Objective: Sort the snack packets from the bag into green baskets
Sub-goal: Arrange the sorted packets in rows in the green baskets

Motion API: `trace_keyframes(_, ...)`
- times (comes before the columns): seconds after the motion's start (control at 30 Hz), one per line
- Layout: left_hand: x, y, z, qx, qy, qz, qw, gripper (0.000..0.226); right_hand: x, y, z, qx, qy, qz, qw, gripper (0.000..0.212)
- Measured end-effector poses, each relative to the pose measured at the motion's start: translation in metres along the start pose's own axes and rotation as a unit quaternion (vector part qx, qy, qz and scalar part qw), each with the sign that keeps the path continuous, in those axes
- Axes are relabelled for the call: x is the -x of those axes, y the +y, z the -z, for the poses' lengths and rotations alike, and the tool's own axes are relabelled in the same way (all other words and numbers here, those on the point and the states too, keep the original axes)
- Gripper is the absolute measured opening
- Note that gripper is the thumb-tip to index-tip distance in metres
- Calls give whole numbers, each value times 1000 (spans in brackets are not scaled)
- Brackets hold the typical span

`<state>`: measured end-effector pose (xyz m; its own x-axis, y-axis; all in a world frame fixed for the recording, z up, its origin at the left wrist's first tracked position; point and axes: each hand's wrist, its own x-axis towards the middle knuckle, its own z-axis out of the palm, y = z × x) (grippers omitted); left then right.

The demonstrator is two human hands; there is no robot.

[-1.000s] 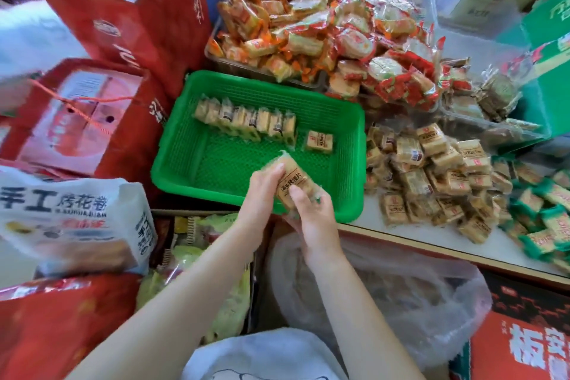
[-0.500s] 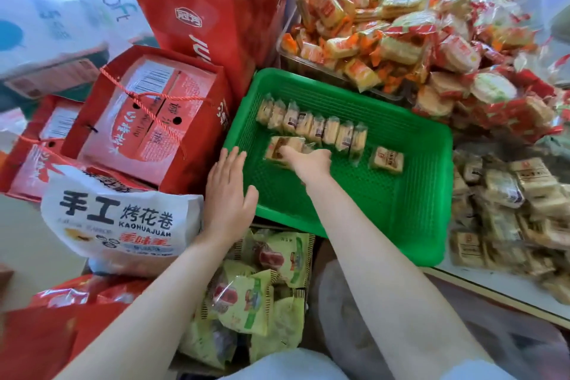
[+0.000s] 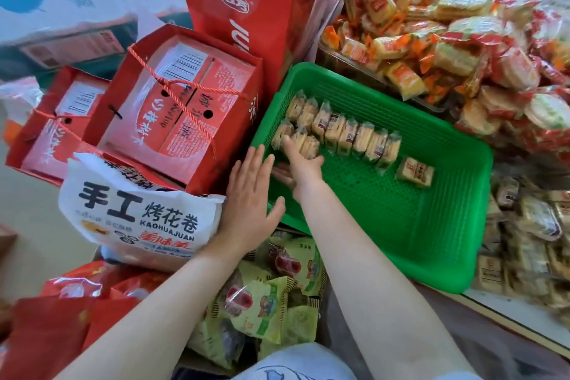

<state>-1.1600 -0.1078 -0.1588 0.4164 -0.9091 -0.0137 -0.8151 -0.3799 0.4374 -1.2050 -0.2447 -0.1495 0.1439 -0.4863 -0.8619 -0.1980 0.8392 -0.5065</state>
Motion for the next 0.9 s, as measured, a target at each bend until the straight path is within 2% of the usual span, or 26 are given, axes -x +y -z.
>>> trace_keyframes(0.1,0,-1,0,1,2,-2,1000,77,-5,-9,-7,-25,1,40,999,123)
trace_keyframes(0.2,0,-2,-1,2,3,-4,1000,77,-10,-15,-9,26,12,84,996,125)
trace_keyframes(0.5,0,0,0,-24,-9,-1,1000,78,10,-24,17,123,-29,83,988,116)
trace_keyframes(0.73,0,2,7,-37,-36,6,999,78,29,-16,44,121,-56,99,986,102)
trace_keyframes(0.9,12,26,11,-40,-25,33,998,75,58,-11,87,122,-74,126,982,80)
